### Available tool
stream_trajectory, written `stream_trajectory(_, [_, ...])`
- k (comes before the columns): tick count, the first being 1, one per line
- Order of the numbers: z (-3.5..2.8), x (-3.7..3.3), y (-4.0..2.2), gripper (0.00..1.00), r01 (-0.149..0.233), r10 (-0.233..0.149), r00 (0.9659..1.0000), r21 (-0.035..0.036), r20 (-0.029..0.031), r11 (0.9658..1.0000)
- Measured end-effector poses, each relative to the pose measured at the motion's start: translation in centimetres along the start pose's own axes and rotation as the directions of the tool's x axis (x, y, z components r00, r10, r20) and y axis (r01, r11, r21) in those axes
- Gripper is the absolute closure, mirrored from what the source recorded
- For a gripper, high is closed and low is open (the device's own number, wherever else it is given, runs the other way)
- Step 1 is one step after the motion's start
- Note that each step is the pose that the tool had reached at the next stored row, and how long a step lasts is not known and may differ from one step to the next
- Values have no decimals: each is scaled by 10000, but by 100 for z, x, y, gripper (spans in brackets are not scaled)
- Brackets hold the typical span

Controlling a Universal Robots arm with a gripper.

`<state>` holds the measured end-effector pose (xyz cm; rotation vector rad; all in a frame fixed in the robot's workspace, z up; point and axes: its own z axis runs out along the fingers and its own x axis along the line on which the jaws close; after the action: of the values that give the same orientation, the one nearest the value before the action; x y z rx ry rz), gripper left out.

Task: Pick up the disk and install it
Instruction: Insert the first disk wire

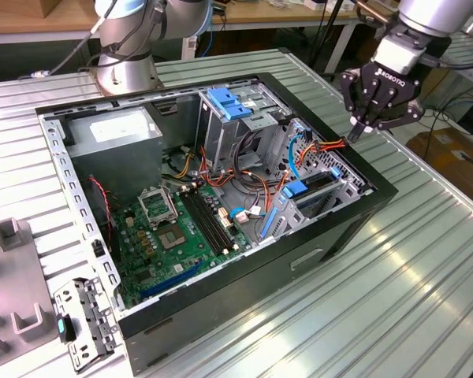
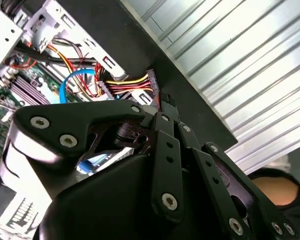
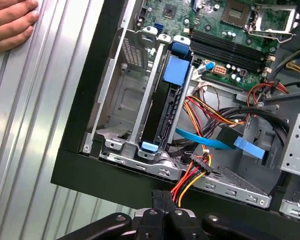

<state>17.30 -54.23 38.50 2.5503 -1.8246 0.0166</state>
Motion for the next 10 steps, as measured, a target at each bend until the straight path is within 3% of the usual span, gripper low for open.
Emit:
stream_trajectory(3, [9,0,0,89,611,-611,9981,7,-1,9981])
stream_trajectory(5, [11,0,0,89,1033,-1033,9946,12,0,9946])
stream_trajectory(8, [14,0,0,89,1692,-1692,9856,21,2,9856])
stream_trajectory(10, [15,0,0,89,2099,-2099,9777,25,1,9777])
